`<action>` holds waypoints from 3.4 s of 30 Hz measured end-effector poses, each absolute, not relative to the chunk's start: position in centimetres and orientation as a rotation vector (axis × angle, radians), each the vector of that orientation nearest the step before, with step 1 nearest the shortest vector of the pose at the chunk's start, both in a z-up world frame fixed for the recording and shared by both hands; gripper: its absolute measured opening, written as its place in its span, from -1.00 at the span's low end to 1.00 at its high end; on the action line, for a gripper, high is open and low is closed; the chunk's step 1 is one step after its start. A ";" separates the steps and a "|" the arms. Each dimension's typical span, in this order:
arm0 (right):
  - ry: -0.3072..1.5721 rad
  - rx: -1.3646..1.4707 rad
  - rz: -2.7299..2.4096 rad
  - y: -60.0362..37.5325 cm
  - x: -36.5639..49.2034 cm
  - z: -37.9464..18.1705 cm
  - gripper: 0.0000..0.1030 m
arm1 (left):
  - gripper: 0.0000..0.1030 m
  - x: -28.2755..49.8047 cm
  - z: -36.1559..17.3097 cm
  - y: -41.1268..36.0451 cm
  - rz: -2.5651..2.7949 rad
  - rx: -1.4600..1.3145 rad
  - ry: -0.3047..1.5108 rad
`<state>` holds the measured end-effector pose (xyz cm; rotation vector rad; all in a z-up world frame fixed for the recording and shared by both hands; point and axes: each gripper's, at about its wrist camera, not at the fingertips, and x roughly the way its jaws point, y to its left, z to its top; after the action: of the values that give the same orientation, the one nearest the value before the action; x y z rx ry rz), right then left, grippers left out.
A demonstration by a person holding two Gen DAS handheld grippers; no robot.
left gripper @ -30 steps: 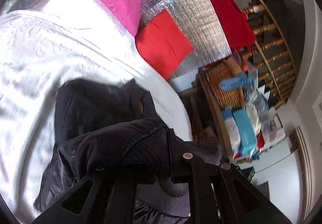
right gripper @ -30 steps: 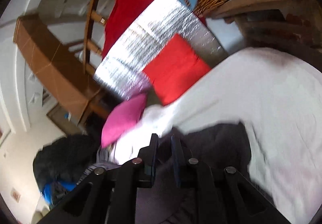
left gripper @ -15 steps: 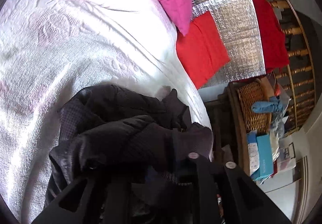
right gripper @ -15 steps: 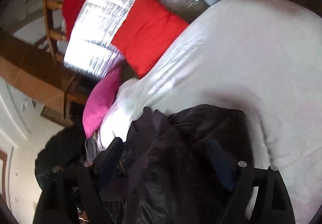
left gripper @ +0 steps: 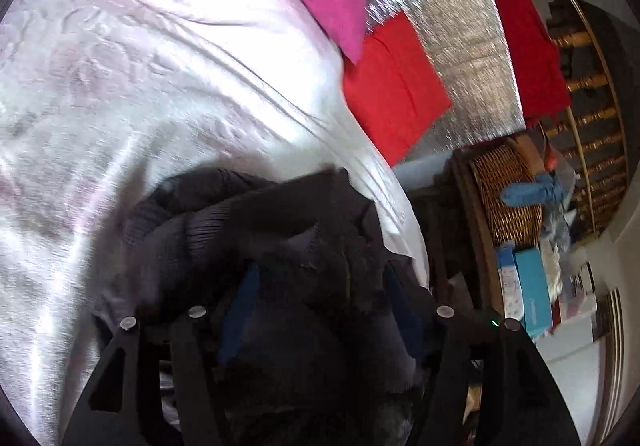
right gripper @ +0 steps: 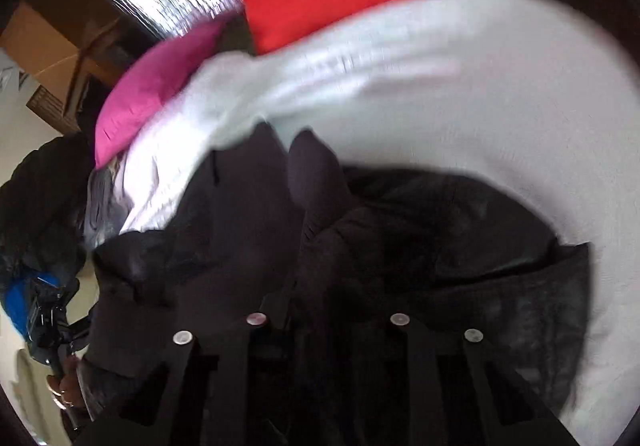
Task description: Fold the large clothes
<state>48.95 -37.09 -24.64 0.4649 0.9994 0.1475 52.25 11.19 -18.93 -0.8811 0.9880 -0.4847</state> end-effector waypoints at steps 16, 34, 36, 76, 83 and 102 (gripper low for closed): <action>0.837 0.594 -0.132 -44.3 45.3 -24.5 -0.66 | 0.57 52.8 -20.0 15.8 -0.286 -0.867 0.968; 0.685 0.687 -0.025 -43.8 46.4 -25.2 -0.66 | -0.61 52.1 -16.2 9.9 -0.333 -0.514 0.854; 0.741 0.718 -0.049 -44.3 46.7 -26.4 -0.62 | -0.61 52.5 -17.6 10.3 -0.283 -0.491 0.934; 0.659 0.231 -0.040 -34.0 51.2 -20.7 -0.55 | -0.89 57.0 -15.8 2.8 0.043 -0.127 0.799; 0.856 0.627 0.062 -38.9 55.5 -26.8 -0.33 | -0.91 59.1 -18.9 3.0 0.079 -0.138 0.908; 0.822 0.458 -0.174 -44.2 40.3 -20.3 0.56 | -0.19 46.9 -15.0 7.5 0.095 -0.052 0.907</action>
<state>40.32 -44.22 -20.31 0.4584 0.8216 -0.1737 46.93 7.48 -14.95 -0.0523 0.9075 0.0954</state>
